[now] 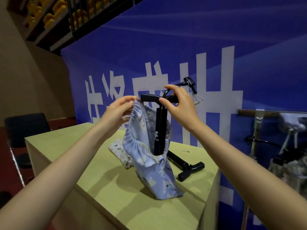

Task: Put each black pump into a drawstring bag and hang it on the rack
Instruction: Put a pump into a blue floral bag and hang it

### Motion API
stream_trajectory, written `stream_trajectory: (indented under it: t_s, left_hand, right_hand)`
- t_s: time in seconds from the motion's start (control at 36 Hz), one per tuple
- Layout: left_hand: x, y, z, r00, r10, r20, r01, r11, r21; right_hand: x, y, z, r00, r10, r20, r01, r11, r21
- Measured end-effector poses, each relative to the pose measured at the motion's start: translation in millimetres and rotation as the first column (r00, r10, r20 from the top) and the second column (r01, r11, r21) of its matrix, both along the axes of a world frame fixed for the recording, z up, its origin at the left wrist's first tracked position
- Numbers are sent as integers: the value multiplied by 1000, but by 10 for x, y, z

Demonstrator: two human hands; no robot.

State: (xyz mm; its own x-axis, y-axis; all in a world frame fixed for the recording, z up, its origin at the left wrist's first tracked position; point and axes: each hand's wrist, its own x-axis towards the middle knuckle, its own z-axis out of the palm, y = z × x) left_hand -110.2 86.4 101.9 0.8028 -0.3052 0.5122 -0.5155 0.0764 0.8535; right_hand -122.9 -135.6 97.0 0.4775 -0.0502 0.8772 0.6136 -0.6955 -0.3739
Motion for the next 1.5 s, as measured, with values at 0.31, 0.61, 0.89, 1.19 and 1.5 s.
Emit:
stream_trajectory:
  t_s: [0.31, 0.61, 0.89, 1.19, 1.5]
  left_hand:
    - [-46, -269, -103, 997, 62, 38, -52, 972, -228]
    - [66, -297, 232, 936, 145, 321, -204, 966, 158]
    - [201, -349, -8, 925, 279, 258, -245, 957, -158]
    - [167, -465, 3, 965, 199, 171, -168, 969, -182]
    - [376, -341, 75, 942, 268, 201, -261, 963, -62]
  right_hand:
    - [29, 65, -1, 999, 25, 22, -24, 999, -33]
    - [98, -29, 54, 994, 81, -75, -87, 992, -90]
    - [142, 74, -26, 996, 78, 42, -75, 996, -53]
    - [144, 144, 22, 991, 133, 29, -130, 988, -84]
    - [89, 91, -742, 984, 146, 98, -165, 961, 224]
